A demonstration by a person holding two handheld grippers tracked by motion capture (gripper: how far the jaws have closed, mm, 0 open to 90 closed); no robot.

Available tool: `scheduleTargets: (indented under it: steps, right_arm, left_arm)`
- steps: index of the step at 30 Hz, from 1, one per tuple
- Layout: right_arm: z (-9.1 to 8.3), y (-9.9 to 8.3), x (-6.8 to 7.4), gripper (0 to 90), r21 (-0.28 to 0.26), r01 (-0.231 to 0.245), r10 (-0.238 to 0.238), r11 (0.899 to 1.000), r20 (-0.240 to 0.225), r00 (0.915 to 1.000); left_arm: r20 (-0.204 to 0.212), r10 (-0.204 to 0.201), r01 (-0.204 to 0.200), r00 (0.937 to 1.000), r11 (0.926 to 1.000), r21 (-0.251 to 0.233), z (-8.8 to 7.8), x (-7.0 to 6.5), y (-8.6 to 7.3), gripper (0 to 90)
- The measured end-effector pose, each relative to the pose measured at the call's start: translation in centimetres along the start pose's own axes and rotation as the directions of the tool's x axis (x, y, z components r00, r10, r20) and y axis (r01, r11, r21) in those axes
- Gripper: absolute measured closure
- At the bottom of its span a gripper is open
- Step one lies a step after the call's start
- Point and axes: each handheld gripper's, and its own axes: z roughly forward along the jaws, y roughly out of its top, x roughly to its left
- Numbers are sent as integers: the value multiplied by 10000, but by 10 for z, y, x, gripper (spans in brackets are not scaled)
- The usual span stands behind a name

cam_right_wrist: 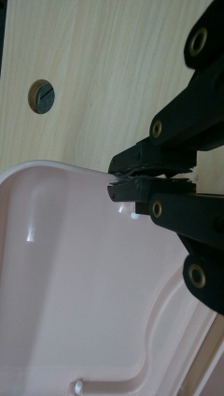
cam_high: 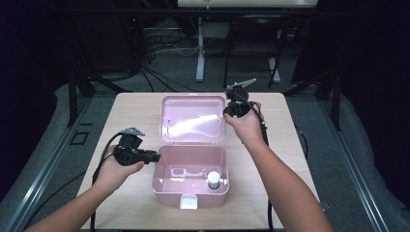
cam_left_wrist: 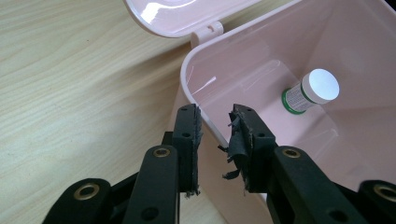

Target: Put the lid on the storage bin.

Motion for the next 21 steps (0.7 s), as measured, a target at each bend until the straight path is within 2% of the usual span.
scheduleTargets:
  steps: [21]
  right_arm:
    - [-25, -8, 3, 871, -647, 394, -417, 9971, -340, 9985]
  left_arm:
    - [8, -96, 96, 10000, 10000, -16, 0, 0, 0, 722]
